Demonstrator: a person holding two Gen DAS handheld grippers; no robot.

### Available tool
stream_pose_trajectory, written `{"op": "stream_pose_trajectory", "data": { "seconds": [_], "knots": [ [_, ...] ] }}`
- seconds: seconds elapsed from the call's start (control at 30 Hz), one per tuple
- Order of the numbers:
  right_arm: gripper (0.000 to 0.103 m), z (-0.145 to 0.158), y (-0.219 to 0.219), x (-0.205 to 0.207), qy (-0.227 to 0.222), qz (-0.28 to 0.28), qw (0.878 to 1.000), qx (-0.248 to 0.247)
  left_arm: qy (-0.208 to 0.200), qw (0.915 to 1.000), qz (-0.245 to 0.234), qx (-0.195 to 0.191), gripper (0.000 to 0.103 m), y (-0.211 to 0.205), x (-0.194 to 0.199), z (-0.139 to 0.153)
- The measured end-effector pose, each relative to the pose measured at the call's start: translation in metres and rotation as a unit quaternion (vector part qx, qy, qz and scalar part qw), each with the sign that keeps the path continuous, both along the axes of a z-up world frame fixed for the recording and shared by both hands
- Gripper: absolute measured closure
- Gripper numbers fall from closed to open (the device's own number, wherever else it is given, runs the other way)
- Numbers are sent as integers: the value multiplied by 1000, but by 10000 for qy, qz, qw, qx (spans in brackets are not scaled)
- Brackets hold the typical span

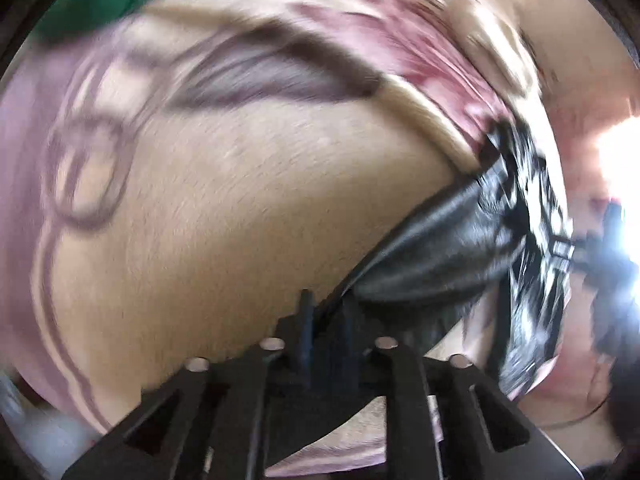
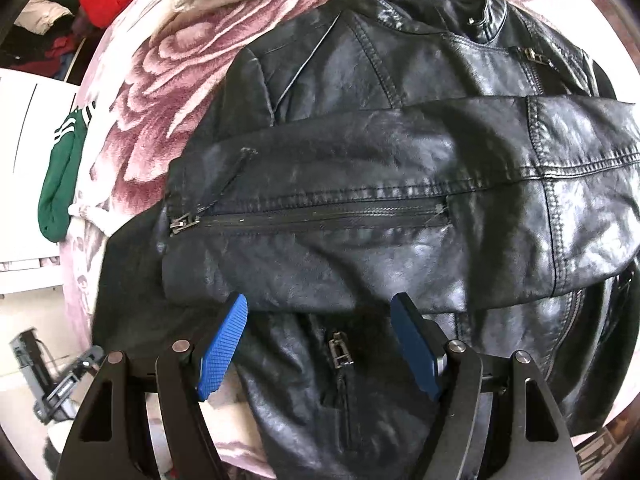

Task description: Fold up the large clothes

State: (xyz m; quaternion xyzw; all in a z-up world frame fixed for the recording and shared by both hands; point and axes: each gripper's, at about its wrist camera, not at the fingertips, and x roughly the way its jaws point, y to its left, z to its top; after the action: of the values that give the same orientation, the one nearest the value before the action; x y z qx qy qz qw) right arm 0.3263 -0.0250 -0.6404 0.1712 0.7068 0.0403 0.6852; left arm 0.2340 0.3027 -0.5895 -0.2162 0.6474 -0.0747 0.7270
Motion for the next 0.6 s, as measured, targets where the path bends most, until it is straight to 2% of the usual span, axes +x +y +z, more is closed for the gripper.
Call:
{"op": "stream_pose_trajectory", "data": {
  "seconds": [0.03,0.07,0.1,0.13,0.17,0.2,0.23,0.37,0.4,0.47,0.5,0.6],
  "knots": [
    [27,2,1,0,-17,7,10000,-7,19,9993,349,-129,83,11,-9,-3],
    [27,4,2,-1,-36,28,10000,-32,57,9971,731,-200,77,25,-18,-2],
    [27,6,3,-1,-49,46,10000,-51,163,9914,1256,-323,71,41,-36,-5],
    [27,9,4,0,-67,68,9999,-75,201,9849,1658,-457,59,45,-43,-6],
    [27,12,5,-1,-93,82,9999,-108,174,9756,2096,-637,50,56,-62,-4],
    [27,15,6,0,-120,90,9998,-131,117,9622,2573,-885,46,60,-83,-1],
    [27,18,6,1,-153,95,9997,-159,79,9529,2828,-1089,42,58,-99,2],
    [27,32,2,8,-311,-163,9992,-195,111,9152,3469,-2048,42,12,-142,0],
    [27,32,0,9,-260,-322,9990,-153,206,8960,3710,-2431,42,-11,-151,-10],
    [27,26,-16,6,-40,-983,9952,-15,386,8655,3956,-3048,42,-40,-158,-33],
    [27,23,-29,2,46,-1359,9907,32,476,8541,4094,-3171,42,-49,-161,-44],
    [27,26,-83,-19,22,-2394,9709,-50,341,8402,4481,-3035,42,-49,-159,-59]
  ]
}}
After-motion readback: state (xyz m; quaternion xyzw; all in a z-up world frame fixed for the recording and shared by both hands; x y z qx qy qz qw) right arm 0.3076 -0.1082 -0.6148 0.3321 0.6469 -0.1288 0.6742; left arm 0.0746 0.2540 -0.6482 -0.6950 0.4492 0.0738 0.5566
